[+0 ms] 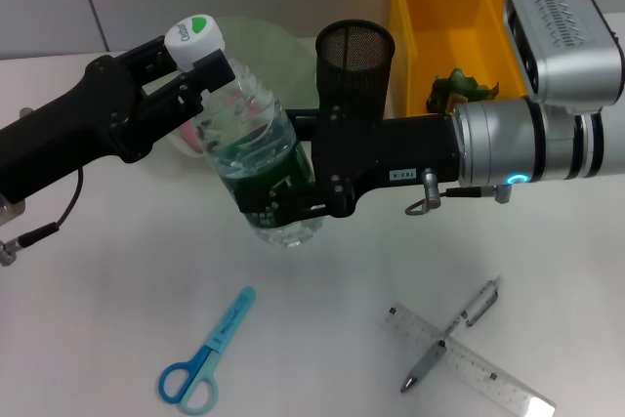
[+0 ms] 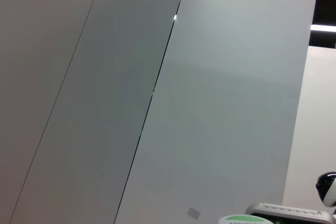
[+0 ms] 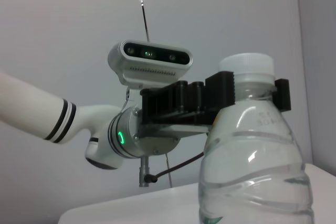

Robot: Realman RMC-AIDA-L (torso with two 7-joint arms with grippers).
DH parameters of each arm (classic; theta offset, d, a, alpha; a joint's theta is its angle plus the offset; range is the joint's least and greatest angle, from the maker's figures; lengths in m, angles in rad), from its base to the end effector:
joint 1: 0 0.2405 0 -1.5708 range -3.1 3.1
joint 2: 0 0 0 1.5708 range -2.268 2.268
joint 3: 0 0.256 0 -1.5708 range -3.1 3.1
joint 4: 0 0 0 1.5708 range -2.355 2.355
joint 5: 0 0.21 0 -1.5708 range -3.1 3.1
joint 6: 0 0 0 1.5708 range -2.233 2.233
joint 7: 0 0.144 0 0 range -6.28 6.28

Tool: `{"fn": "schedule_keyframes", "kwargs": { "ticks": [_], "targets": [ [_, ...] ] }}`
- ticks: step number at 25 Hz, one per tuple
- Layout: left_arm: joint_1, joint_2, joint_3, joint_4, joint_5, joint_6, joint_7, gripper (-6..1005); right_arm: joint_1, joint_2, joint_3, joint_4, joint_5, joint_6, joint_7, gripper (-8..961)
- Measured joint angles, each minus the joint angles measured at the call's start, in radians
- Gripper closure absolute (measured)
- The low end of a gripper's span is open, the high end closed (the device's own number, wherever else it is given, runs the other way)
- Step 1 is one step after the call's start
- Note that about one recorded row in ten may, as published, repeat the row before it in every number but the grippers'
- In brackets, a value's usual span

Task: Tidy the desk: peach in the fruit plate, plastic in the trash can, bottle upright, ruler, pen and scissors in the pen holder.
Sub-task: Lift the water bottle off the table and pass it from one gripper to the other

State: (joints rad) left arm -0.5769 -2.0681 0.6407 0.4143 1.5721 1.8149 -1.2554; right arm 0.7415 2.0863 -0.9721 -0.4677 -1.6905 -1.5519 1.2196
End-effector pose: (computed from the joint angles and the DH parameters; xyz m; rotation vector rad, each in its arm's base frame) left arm -0.2119 0.3217 0.0180 -2.4978 -0.4825 -1.4933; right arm 0.1653 0.3508 -0.0464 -2.9149 0.2393 0.9808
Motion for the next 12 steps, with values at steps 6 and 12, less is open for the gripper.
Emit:
{"fn": "schedule_keyframes", "kwargs": {
  "ticks": [6,12],
  "targets": [
    [0.001,0.000,0.000,-0.001,0.000,0.002,-0.001,566,-0.003,-0.001,-0.002,-0.003,0.008,-0.002,0.000,183],
    [0.002,-0.001,0.000,-0.006,0.002,0.003,-0.003,565,-0.006,-0.002,0.004,-0.005,0.010,0.000,0.000,182]
  ]
}}
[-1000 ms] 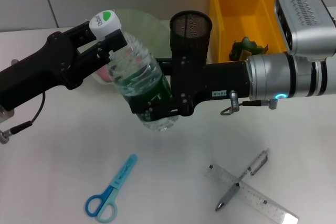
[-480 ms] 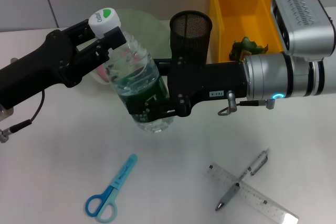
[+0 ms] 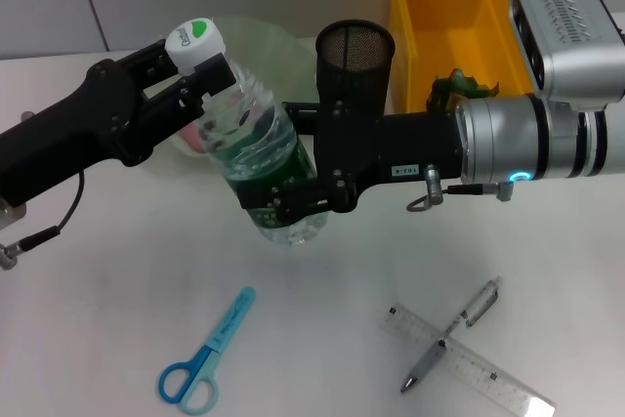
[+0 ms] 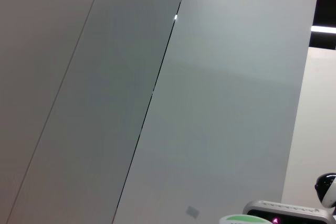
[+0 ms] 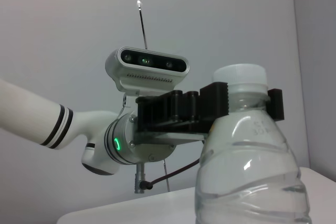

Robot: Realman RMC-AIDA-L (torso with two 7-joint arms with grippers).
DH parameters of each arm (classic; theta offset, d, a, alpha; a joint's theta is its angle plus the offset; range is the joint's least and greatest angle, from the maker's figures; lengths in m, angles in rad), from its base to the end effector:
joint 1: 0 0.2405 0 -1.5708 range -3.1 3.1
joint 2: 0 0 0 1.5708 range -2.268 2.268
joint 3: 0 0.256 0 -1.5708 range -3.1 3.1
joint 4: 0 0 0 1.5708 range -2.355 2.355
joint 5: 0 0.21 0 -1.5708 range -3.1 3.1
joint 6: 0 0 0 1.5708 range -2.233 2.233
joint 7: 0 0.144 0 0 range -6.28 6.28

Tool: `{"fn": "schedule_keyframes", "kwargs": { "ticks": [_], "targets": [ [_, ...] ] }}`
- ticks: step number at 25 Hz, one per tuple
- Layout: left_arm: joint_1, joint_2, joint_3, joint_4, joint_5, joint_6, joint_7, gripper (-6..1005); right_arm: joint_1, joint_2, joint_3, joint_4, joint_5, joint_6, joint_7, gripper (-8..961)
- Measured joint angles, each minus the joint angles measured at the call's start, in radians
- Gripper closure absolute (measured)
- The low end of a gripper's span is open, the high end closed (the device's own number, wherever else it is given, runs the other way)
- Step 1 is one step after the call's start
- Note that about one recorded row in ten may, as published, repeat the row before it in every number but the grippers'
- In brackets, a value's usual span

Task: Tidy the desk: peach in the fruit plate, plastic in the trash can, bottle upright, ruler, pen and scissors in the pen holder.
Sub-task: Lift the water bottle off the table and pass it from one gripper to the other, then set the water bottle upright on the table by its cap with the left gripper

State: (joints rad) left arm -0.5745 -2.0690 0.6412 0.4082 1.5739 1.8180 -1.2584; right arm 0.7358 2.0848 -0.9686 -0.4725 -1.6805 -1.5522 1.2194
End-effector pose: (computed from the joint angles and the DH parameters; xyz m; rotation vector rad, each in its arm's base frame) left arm -0.2126 0.3201 0.0166 -2.4996 -0.4962 -1.4994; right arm 0.1660 0.3517 -0.0439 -2.8991 0.2421 0.9918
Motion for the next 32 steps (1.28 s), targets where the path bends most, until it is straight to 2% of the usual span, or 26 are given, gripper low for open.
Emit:
{"fn": "schedule_keyframes", "kwargs": {
  "ticks": [6,32],
  "targets": [
    [0.002,0.000,0.000,-0.002,0.000,0.006,0.000,565,-0.005,0.000,-0.005,-0.002,0.000,0.002,-0.001,135],
    [-0.006,0.003,-0.009,0.005,-0.015,0.025,-0.023,552,-0.016,-0.005,-0.095,-0.012,-0.015,0.097,0.011,134]
  ]
}}
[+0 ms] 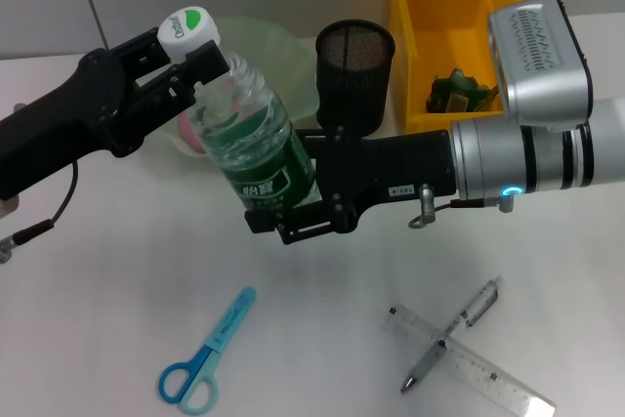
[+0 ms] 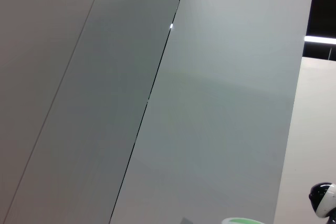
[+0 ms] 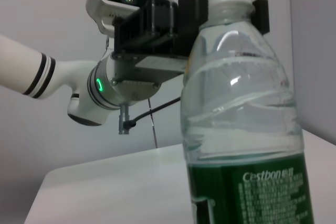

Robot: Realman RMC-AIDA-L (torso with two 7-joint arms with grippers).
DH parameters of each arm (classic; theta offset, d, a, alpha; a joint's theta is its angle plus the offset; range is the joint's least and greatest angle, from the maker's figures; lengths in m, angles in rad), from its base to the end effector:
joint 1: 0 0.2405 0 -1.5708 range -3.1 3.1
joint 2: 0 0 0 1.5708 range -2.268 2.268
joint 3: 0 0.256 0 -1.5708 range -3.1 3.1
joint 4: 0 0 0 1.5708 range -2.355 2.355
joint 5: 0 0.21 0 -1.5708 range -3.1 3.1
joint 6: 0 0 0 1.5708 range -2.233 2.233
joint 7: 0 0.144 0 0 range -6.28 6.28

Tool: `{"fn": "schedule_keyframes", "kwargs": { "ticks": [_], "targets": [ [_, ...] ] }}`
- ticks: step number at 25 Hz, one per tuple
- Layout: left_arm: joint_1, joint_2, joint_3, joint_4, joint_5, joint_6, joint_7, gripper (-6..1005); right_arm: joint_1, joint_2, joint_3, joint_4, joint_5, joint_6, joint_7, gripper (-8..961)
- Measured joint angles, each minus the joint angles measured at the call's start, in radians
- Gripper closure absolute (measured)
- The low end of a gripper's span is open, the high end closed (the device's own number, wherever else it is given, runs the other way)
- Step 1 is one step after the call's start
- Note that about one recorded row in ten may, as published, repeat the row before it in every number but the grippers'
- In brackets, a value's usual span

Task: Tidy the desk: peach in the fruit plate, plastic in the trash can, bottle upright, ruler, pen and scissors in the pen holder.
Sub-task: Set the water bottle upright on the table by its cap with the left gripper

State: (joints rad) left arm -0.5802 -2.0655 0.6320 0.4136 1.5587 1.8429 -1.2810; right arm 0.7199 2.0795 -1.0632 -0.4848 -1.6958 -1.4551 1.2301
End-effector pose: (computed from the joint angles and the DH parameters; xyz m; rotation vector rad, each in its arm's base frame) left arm -0.2093 0.3207 0.0227 -2.4919 -0.4892 -1.5415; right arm 0.1786 0.3527 -0.0561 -2.9305 0.2577 0.8150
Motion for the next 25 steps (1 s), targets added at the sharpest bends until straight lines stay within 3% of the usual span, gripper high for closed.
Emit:
{"fn": "schedule_keyframes", "kwargs": {
  "ticks": [25],
  "targets": [
    [-0.019,0.004,-0.017,0.004,-0.026,-0.025,-0.005,528,-0.011,0.001,-0.018,0.004,-0.062,0.073,0.028,138]
  ]
}}
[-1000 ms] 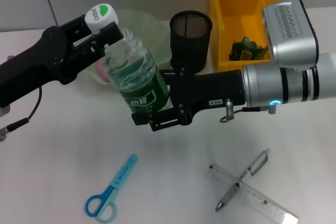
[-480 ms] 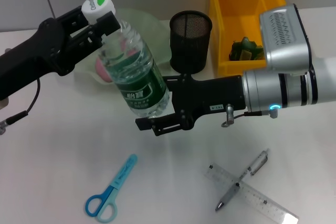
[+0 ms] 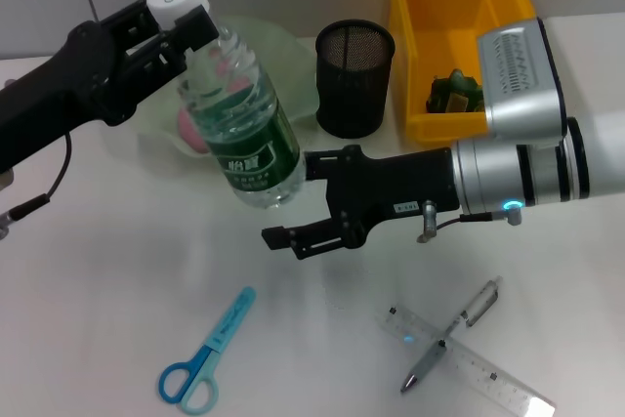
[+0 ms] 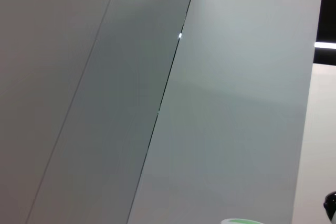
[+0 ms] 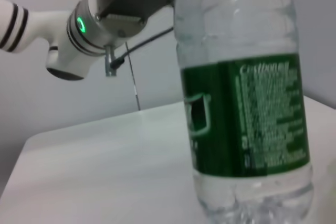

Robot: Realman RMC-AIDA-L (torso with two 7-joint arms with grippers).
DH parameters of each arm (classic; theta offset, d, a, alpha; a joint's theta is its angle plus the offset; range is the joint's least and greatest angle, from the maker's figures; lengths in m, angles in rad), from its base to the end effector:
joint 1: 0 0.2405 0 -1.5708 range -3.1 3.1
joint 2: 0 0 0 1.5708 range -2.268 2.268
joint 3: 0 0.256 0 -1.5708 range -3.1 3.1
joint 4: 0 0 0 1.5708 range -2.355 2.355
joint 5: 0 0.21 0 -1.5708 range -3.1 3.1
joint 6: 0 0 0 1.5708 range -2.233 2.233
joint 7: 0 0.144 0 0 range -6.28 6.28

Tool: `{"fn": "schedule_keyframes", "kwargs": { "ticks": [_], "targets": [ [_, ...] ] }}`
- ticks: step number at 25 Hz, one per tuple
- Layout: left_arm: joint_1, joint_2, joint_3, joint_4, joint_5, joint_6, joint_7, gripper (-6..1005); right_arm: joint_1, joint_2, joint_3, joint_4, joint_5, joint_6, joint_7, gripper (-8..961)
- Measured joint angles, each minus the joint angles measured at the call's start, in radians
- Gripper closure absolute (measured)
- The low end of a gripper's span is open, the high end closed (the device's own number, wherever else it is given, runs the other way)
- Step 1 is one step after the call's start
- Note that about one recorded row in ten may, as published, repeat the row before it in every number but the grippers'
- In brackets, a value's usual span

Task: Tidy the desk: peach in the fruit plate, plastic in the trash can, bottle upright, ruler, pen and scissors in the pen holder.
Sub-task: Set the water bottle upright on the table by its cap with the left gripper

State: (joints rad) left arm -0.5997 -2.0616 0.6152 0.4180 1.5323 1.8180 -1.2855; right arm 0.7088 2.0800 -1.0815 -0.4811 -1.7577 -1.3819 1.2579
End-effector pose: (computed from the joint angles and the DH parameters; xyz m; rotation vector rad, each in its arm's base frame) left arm -0.2048 0.3311 0.0292 -2.4468 -0.4727 -1.5480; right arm 0.1945 0.3533 -0.0643 -2.9372 0.3193 0.6675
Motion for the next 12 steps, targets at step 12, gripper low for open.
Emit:
{"fn": "schedule_keyframes", "kwargs": {
  "ticks": [12],
  "targets": [
    [0.024,0.002,-0.004,0.048,0.000,-0.064,0.000,516,-0.097,0.004,0.016,-0.070,0.028,0.032,-0.039,138]
  ]
}}
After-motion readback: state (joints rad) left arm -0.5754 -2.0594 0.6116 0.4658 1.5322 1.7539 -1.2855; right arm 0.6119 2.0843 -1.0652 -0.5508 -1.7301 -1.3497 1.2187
